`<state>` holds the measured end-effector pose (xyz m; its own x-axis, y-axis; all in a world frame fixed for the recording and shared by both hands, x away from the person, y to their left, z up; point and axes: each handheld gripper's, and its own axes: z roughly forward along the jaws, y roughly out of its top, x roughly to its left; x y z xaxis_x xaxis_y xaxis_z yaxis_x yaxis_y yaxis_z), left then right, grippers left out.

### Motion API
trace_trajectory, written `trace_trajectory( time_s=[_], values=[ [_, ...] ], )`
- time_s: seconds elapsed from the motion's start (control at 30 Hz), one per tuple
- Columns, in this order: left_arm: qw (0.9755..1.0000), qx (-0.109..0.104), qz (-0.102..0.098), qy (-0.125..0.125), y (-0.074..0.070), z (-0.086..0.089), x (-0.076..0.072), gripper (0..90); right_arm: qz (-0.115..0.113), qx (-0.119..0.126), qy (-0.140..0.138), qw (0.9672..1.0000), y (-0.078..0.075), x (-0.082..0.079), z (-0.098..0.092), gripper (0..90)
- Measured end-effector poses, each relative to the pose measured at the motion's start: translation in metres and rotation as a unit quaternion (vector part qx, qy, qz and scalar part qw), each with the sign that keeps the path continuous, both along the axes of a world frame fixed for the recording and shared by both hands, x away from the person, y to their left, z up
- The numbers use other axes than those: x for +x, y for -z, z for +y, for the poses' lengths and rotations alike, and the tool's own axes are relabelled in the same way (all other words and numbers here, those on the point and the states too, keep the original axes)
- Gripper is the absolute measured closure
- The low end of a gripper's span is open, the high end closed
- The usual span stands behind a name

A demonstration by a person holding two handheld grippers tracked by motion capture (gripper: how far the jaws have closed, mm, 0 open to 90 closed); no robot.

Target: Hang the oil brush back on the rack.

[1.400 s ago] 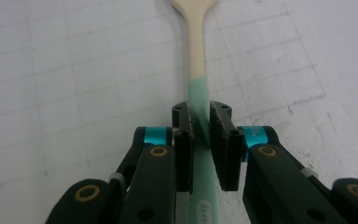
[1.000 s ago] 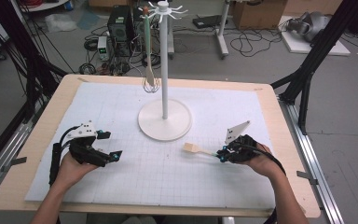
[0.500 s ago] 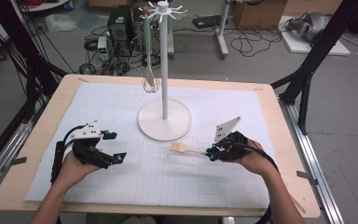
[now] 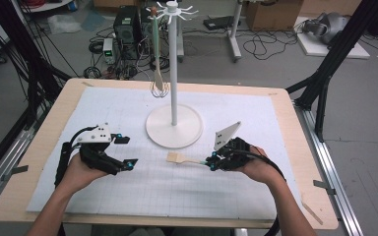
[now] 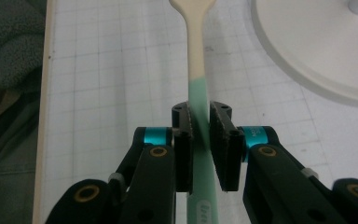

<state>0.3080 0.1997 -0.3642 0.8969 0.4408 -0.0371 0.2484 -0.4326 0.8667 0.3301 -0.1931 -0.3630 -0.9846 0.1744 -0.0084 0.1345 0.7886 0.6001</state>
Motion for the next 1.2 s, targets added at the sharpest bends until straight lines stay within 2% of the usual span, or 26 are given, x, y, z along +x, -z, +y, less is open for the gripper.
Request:
trace_trajectory(
  time_s=[0.27, 0.47, 0.63, 0.83, 1.2],
  values=[
    [0.9997, 0.006, 0.0, 0.022, -0.005, -0.009, 0.001, 20.9, 0.0, 0.006, -0.012, 0.9999, -0.006, 0.0, 0.013, 80.1],
    [0.9994, 0.01, -0.003, 0.033, -0.01, -0.014, 0.001, 23.0, -0.009, 0.009, -0.012, 0.9998, -0.011, 0.0, 0.021, 80.1],
    [0.9984, 0.012, -0.003, 0.056, -0.014, -0.018, 0.0, 27.2, -0.009, 0.007, -0.023, 0.9997, -0.014, 0.0, 0.031, 80.0],
    [0.9973, 0.014, -0.001, 0.073, -0.016, -0.023, -0.001, 30.9, -0.009, 0.003, -0.04, 0.9992, -0.014, 0.001, 0.047, 80.0],
    [0.9958, 0.026, -0.003, 0.088, -0.016, -0.029, -0.001, 37.2, -0.001, -0.003, -0.062, 0.9981, -0.012, 0.002, 0.072, 79.9]
  ],
)
